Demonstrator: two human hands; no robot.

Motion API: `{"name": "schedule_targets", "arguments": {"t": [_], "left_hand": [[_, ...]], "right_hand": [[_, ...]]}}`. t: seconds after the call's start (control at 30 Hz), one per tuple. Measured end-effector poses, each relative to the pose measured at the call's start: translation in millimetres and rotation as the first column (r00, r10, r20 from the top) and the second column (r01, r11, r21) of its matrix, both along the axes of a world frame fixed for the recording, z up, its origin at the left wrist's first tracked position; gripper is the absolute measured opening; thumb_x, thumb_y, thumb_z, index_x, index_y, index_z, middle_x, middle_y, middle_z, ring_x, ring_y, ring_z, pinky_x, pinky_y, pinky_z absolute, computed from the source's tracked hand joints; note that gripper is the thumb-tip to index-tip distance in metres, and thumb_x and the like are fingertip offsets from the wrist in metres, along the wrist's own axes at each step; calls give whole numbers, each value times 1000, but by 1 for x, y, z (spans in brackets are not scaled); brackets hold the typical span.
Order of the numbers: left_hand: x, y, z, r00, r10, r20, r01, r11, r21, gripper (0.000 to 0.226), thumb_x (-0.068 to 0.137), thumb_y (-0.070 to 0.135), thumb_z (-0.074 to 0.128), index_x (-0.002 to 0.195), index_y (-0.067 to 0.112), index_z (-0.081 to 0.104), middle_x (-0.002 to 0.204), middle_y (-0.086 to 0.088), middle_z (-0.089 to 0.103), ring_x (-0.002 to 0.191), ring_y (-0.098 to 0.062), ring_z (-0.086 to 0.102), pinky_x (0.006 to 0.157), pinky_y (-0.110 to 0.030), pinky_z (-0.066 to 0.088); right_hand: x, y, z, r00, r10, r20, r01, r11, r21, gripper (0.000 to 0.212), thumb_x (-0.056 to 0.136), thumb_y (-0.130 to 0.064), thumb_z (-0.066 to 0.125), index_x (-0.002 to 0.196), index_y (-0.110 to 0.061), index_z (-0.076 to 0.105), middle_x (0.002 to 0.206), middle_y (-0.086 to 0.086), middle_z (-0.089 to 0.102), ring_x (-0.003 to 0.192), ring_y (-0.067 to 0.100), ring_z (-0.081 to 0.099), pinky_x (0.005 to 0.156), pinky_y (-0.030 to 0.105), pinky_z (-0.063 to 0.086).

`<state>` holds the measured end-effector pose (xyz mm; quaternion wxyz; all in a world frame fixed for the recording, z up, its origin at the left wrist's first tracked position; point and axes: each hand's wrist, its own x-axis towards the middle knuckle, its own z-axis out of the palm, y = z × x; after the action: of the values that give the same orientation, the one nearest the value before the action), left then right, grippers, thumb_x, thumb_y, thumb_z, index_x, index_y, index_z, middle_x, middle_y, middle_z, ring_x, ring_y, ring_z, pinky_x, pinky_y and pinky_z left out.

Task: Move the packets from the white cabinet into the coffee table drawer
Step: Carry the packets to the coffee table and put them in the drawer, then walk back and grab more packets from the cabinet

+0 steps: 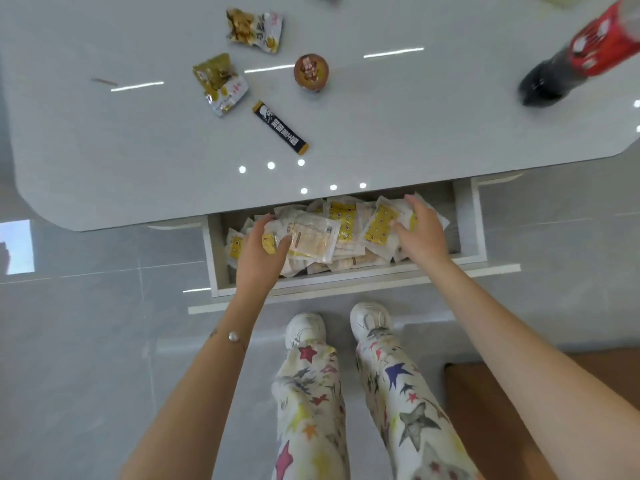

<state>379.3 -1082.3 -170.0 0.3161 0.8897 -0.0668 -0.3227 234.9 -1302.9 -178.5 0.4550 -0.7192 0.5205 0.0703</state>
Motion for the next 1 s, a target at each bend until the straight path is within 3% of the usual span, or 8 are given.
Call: {"name": "schedule_targets", "arguments": {"t": [0.13, 0.27, 0.37, 0.47, 0.7, 0.87, 1.0], "left_hand": [[9, 8, 95, 995, -31, 92, 31, 999, -6, 58, 89, 43, 58, 142, 30, 40, 139, -2, 49, 128, -20, 44, 105, -40, 40], [18, 22, 203, 960, -134, 246, 107, 987, 122, 65, 87, 53, 50, 145, 27, 37, 146, -8, 41, 135, -30, 33, 111, -48, 31], [18, 39, 279, 870, -290, 399, 184, 941, 283, 65, 90, 52, 50, 148, 28, 32, 153, -9, 31, 142, -36, 21, 114, -56, 17], [11, 59, 346, 816, -321, 481, 161, 925, 345, 66, 89, 55, 42, 149, 29, 29, 156, -8, 26, 144, -37, 16, 114, -59, 13], [-20, 141, 442, 795, -143, 589, -79, 939, 336, 68, 92, 57, 43, 151, 34, 20, 160, -4, 16, 147, -35, 6, 115, -58, 11], [-42, 241, 463, 785, 23, 619, -313, 877, 364, 70, 89, 62, 38, 151, 34, 21, 159, -6, 19, 146, -37, 9, 114, -59, 9], [-72, 335, 473, 764, 126, 633, -460, 794, 397, 71, 89, 63, 36, 151, 33, 21, 160, -6, 17, 147, -36, 5, 115, -58, 2]], "right_hand": [[10, 4, 106, 974, 219, 54, -214, 973, -80, 62, 87, -12, 61, 143, -25, 38, 137, 5, 45, 127, 22, 42, 104, 33, 35], [25, 8, 222, 907, 417, 65, -397, 895, -206, 60, 89, -20, 61, 143, -25, 39, 143, 4, 43, 133, 25, 33, 109, 36, 28], [35, 11, 301, 817, 576, 11, -534, 764, -364, 59, 89, -28, 60, 144, -25, 39, 145, 5, 41, 137, 26, 29, 112, 41, 27], [45, 23, 365, 734, 678, -37, -618, 645, -450, 61, 90, -32, 58, 146, -26, 35, 150, 6, 33, 141, 29, 22, 115, 42, 21], [76, 96, 455, 498, 867, 12, -731, 428, -532, 67, 87, -32, 62, 146, -30, 32, 154, 3, 27, 144, 27, 16, 116, 42, 15], [111, 193, 487, 249, 968, -30, -796, 186, -576, 66, 89, -33, 58, 148, -33, 27, 156, 1, 23, 145, 26, 11, 115, 45, 13], [135, 293, 498, 22, 997, -69, -774, -26, -633, 66, 84, -31, 60, 145, -28, 35, 151, 7, 33, 142, 32, 22, 115, 45, 17]]}}
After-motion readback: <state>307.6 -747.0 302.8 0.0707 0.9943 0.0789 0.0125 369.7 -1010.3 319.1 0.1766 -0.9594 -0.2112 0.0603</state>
